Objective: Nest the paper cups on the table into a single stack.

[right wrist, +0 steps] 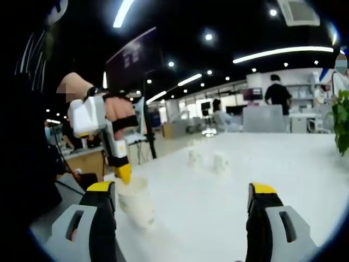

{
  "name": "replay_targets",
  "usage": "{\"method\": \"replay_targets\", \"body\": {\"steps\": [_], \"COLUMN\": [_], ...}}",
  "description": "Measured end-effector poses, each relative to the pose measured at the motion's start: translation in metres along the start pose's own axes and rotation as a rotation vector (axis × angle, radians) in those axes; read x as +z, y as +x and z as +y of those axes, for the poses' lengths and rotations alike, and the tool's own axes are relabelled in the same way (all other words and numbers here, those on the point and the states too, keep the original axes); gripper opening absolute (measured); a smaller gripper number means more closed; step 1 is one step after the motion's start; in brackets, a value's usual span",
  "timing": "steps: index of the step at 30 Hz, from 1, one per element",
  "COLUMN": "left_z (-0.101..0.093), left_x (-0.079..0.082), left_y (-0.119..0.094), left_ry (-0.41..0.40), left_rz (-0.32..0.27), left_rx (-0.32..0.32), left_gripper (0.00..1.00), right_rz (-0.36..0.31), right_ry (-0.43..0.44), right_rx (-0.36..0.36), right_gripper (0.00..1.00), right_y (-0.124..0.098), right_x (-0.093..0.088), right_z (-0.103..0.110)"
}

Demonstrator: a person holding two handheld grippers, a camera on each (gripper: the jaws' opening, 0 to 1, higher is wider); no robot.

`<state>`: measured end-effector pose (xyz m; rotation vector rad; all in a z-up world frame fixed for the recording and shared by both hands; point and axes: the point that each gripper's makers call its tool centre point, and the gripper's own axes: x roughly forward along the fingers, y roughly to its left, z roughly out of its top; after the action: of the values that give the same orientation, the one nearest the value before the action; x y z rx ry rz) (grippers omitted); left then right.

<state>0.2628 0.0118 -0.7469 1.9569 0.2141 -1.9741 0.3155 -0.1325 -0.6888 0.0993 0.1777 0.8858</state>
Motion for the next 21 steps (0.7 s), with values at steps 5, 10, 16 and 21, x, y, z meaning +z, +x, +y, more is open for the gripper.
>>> {"method": "replay_targets", "body": {"steps": [5,10,16,21], "left_z": [-0.002,-0.003,0.002,0.004], "left_x": [-0.004,-0.003,-0.002,-0.012], "left_y": [0.004,0.005,-0.005,-0.016], "left_ry": [-0.045,-0.096,-0.149,-0.200], "left_rz": [0.008,-0.013,-0.056,-0.047], "left_rx": [-0.005,-0.004,0.025,0.062], "left_gripper": [0.13,0.16,0.17,0.15], "right_rz": [-0.010,0.000,-0.003,0.002], "right_ry": [0.023,0.026,0.037,0.041], "right_rx": [0.013,0.017,0.014,0.013], "right_gripper": [0.98,0.98,0.98,0.98], "right_y": [0.000,0.000,0.001,0.003], "right_x": [0.000,-0.004,-0.003,-0.003], "right_z": [0.003,0.005,0.005,0.006]}}
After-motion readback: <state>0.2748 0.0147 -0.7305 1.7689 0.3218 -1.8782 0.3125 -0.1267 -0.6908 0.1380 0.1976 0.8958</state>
